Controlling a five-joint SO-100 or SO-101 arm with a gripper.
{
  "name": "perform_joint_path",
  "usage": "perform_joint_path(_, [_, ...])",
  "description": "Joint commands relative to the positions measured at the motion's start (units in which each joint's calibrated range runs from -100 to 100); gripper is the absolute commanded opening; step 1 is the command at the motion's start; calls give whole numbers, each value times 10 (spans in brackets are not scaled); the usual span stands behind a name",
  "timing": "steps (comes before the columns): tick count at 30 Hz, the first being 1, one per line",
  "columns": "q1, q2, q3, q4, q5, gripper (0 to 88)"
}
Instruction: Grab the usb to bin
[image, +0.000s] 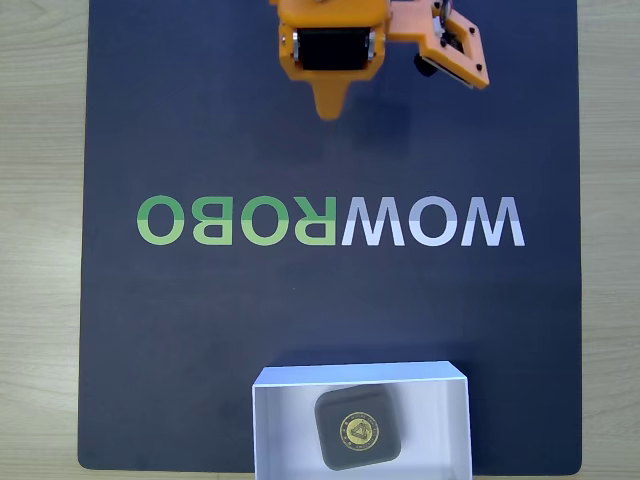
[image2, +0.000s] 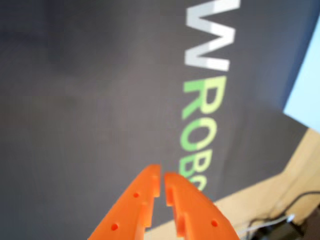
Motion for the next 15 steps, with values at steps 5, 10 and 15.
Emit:
perform_joint_path(5, [4,-237,295,-116,28,9])
perform_joint_path(10, [-1,-385,343,-55,32,9])
perform_joint_path(15, [9,-552,374,68,39,9])
